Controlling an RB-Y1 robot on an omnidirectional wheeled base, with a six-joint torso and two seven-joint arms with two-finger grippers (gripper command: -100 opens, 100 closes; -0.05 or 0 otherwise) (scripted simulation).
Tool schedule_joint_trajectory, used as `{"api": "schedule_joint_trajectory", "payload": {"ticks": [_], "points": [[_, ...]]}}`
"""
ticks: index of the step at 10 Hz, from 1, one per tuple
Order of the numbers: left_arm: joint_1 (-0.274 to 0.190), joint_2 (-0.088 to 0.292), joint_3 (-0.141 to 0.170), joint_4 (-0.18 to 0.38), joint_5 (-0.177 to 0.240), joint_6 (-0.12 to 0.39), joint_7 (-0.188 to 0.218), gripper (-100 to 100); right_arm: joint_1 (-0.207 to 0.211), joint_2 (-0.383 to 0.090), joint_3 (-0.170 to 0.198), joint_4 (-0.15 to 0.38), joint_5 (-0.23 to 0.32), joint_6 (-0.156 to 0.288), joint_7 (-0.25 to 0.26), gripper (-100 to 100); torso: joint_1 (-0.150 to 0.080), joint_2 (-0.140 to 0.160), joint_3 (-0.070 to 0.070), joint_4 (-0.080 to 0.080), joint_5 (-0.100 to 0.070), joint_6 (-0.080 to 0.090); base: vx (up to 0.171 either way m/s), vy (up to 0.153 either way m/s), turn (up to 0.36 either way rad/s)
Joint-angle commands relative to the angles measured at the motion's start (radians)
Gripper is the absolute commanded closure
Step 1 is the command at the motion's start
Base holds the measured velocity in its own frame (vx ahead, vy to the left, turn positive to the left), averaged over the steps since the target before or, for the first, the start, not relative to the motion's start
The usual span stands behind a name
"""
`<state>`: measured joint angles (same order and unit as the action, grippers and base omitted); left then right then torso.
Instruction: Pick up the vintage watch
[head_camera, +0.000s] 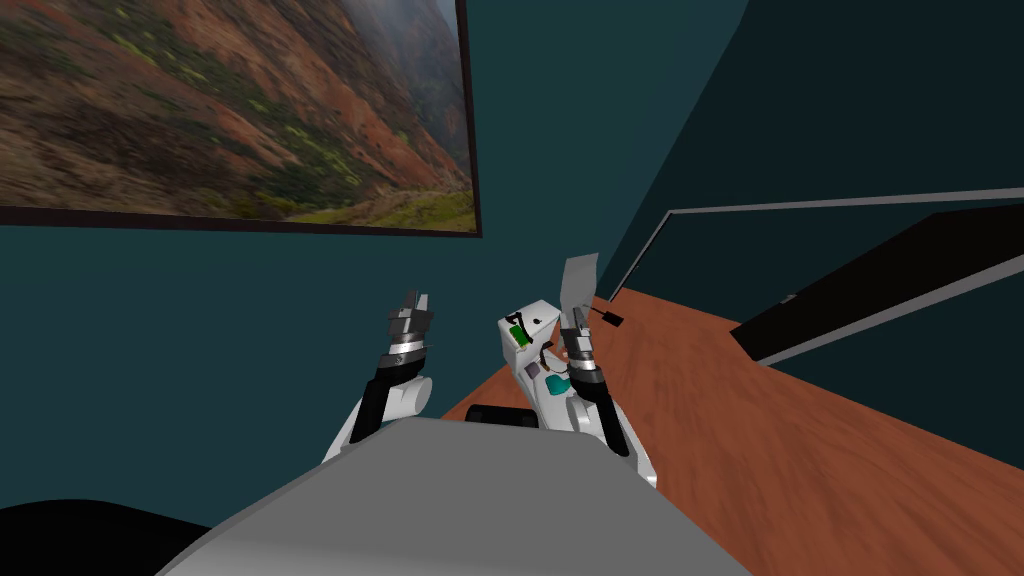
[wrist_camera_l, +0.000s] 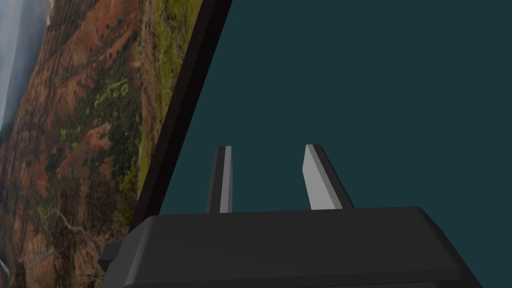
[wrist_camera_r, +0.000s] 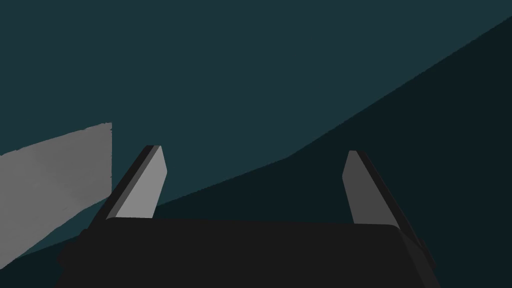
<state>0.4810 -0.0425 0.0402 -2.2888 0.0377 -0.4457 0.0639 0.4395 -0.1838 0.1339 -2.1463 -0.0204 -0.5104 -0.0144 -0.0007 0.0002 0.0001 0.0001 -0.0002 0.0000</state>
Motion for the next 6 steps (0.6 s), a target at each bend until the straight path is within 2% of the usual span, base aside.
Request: {"api": "schedule_joint_trajectory", "payload": {"ticks": [1,6], "points": [[0.0,0.0,0.0,0.0,0.0,0.0,0.0,0,-0.005,-0.05,0.019,0.034,0.029,0.0,0.008,-100,0.0,0.0,0.0,0.0,0.0,0.0,0.0,0.0,0.0],[0.0,0.0,0.0,0.0,0.0,0.0,0.0,0,-0.005,-0.058,0.019,0.034,0.029,0.0,0.008,-100,0.001,0.0,0.0,0.0,0.0,0.0,0.001,0.001,-0.004]]}}
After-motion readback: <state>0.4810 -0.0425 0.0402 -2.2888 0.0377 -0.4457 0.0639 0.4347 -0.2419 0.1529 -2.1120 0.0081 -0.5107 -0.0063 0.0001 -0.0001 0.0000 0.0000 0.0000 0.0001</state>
